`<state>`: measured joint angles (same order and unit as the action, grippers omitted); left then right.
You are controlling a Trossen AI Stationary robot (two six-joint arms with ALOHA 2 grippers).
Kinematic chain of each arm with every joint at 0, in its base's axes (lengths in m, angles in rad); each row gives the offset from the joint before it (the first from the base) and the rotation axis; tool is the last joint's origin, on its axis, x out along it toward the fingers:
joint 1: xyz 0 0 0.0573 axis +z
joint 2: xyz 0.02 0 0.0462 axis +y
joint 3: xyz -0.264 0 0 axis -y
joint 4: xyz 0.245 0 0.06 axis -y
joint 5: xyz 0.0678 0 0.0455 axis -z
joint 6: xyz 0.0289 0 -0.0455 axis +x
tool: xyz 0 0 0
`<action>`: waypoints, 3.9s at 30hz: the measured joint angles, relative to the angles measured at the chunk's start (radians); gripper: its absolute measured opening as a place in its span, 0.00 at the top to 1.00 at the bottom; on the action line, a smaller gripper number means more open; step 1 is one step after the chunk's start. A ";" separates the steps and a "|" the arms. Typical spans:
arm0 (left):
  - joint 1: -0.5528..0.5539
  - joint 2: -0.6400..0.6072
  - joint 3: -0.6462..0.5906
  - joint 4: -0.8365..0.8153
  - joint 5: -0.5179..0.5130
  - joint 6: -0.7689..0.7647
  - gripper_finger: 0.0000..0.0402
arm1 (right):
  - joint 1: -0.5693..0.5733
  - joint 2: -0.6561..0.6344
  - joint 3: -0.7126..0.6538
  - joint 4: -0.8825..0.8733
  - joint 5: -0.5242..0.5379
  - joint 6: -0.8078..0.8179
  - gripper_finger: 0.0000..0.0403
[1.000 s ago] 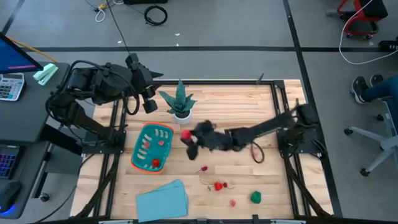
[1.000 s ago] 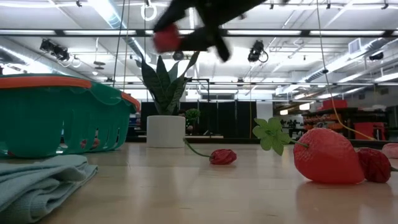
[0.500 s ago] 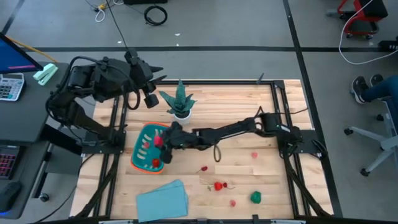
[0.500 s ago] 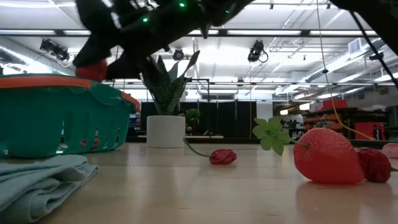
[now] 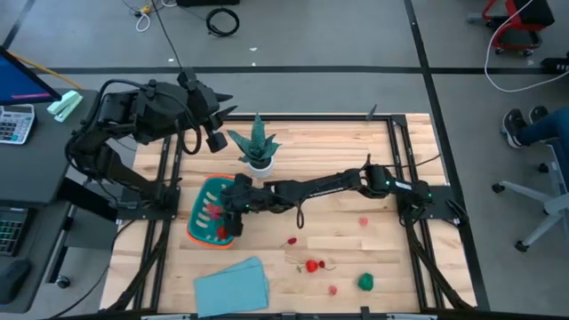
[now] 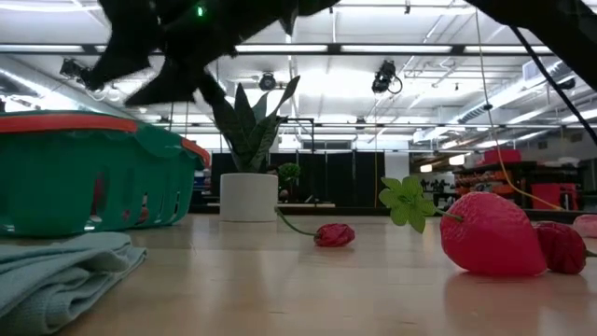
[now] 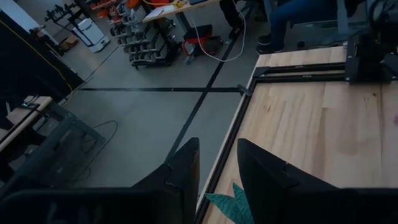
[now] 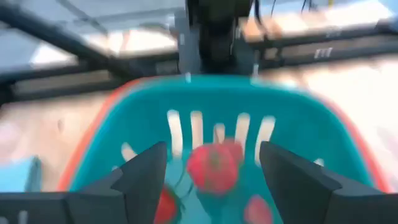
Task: Pick and placing Produce into tupperware
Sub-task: Put the red cherry into the blue basket
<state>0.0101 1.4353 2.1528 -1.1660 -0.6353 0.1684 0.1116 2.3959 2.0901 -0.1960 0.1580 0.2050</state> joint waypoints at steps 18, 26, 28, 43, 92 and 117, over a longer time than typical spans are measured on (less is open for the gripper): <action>-0.049 0.083 0.000 -0.309 0.439 -0.236 0.71 | 0.201 -0.524 -0.001 -1.169 0.152 0.601 0.38; -0.225 0.316 0.001 -0.284 0.503 -0.243 0.70 | 0.493 -0.612 -0.039 -1.187 0.645 0.734 0.39; -0.250 0.395 0.000 -0.277 0.502 -0.243 0.69 | 0.555 -0.609 -0.054 -1.189 0.759 0.742 0.39; -0.276 0.801 0.000 -0.158 0.761 -0.188 0.73 | 0.694 -0.585 -0.358 -1.187 0.880 0.984 0.39; -0.405 1.071 0.004 0.057 0.271 -1.161 0.45 | 0.993 -0.587 -0.470 -1.203 0.587 0.891 0.42; -0.456 1.084 0.200 -0.138 0.068 -1.341 0.97 | 1.004 -0.587 -0.470 -1.203 0.588 0.762 0.42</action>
<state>-0.4457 2.5194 2.3533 -1.3044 -0.5673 -1.1726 1.1160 1.8091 1.6199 -1.3987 0.7464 0.9674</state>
